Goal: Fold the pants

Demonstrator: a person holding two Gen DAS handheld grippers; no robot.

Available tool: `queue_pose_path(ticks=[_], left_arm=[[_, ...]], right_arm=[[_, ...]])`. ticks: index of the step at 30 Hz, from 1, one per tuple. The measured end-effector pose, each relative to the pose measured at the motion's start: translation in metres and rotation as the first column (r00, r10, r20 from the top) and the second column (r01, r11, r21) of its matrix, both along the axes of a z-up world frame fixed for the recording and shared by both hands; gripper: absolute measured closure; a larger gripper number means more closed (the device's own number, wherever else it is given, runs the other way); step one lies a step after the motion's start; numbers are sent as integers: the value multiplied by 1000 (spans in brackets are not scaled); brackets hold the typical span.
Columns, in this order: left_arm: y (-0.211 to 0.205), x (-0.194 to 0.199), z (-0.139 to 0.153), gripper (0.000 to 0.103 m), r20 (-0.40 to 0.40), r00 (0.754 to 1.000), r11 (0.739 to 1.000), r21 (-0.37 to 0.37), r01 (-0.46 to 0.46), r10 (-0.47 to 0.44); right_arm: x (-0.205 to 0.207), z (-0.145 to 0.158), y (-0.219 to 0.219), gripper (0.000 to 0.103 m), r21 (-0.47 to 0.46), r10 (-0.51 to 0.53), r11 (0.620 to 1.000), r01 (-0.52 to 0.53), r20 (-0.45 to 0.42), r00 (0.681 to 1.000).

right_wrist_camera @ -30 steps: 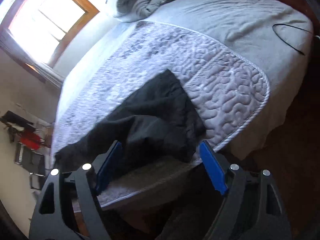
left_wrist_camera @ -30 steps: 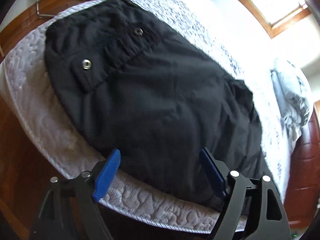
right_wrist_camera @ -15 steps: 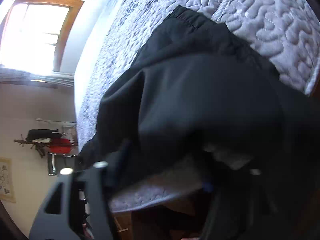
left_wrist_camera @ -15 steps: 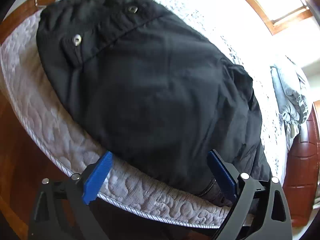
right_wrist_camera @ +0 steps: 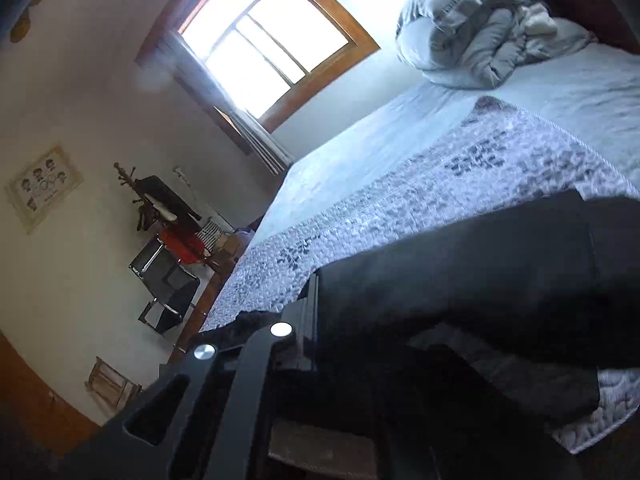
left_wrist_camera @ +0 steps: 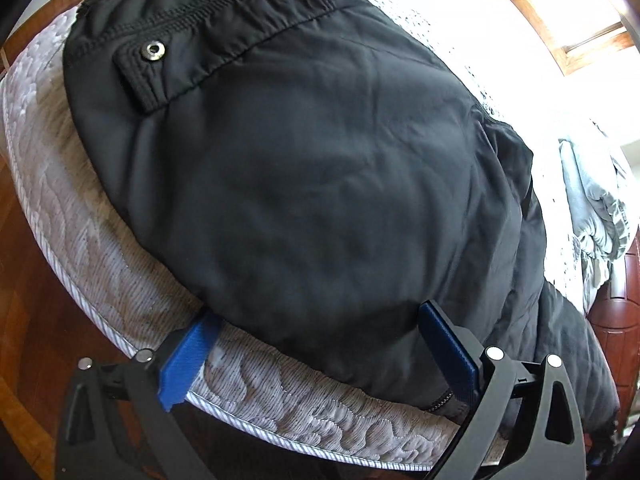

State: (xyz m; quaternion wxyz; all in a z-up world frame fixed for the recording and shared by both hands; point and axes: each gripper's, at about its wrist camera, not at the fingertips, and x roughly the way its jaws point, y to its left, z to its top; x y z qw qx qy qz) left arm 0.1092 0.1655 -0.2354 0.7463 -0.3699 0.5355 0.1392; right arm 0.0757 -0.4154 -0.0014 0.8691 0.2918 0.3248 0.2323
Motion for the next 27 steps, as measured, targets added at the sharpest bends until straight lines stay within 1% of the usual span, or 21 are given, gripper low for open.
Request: queue_pose_path(ticks=[1, 2, 3, 4, 5, 7, 8, 10, 11, 12, 14, 16, 17, 18, 19, 21, 22, 24, 26, 27], left_arm=[[1, -1, 1, 4, -2, 1000, 1000, 0, 5, -5], [0, 0, 0, 4, -5, 1000, 1000, 0, 7, -7], [0, 2, 0, 4, -9, 1000, 1000, -1, 10, -10], [0, 3, 0, 4, -14, 1000, 1000, -3, 11, -11], [-1, 5, 0, 4, -19, 1000, 1000, -5, 11, -11], [8, 3, 2, 4, -28, 1000, 1000, -10, 7, -8], [7, 4, 2, 4, -30, 1000, 1000, -11, 4, -4], [7, 7, 0, 4, -36, 999, 1000, -10, -2, 2], [10, 7, 0, 4, -38, 999, 1000, -9, -2, 1], [9, 9, 1, 4, -40, 999, 1000, -8, -2, 2], [8, 12, 0, 4, -41, 999, 1000, -4, -2, 2], [12, 15, -1, 4, -48, 999, 1000, -3, -6, 5], [13, 17, -1, 4, -54, 999, 1000, -3, -9, 8], [13, 18, -1, 4, -57, 998, 1000, -2, -10, 10], [12, 21, 0, 4, -57, 998, 1000, 3, -5, 5], [11, 23, 2, 4, -54, 998, 1000, 12, 11, -11], [11, 24, 3, 4, -53, 998, 1000, 13, 20, -19], [11, 24, 4, 4, -43, 999, 1000, 8, 22, -22], [12, 23, 6, 4, -35, 999, 1000, 4, 16, -16], [12, 23, 6, 4, -32, 999, 1000, 2, 13, -13]], right_arm=[[0, -17, -6, 101, 0, -30, 1000, 30, -59, 998], [1, -37, -14, 101, -22, -72, 997, 70, -142, 987], [5, -61, -18, 100, -50, -101, 995, 92, -216, 971], [4, -85, -24, 100, -83, -122, 991, 101, -320, 940], [3, -103, -27, 97, -101, -138, 989, 107, -380, 915], [-7, -123, -30, 93, -126, -162, 985, 118, -438, 884], [-11, -129, -31, 90, -112, -156, 987, 117, -453, 878], [-16, -133, -34, 69, -103, -157, 987, 122, -470, 869], [-17, -132, -32, 51, -104, -153, 988, 117, -477, 865], [-20, -130, -31, 48, -102, -139, 989, 103, -480, 866], [-24, -140, -32, 48, -101, -120, 992, 81, -487, 865], [-30, -137, -36, 48, -95, -120, 992, 83, -508, 853], [-34, -138, -35, 46, -71, -115, 993, 91, -521, 846], [-34, -147, -37, 45, -50, -108, 994, 97, -536, 837], [-39, -152, -40, 45, -10, -94, 994, 106, -550, 830], [-47, -161, -42, 41, 61, -73, 989, 131, -572, 817], [-49, -162, -44, 40, 75, -75, 986, 146, -579, 812], [-50, -175, -48, 40, 97, -93, 977, 188, -601, 794], [-46, -184, -56, 40, 131, -99, 967, 216, -591, 801], [-44, -188, -59, 40, 133, -119, 961, 242, -594, 796]])
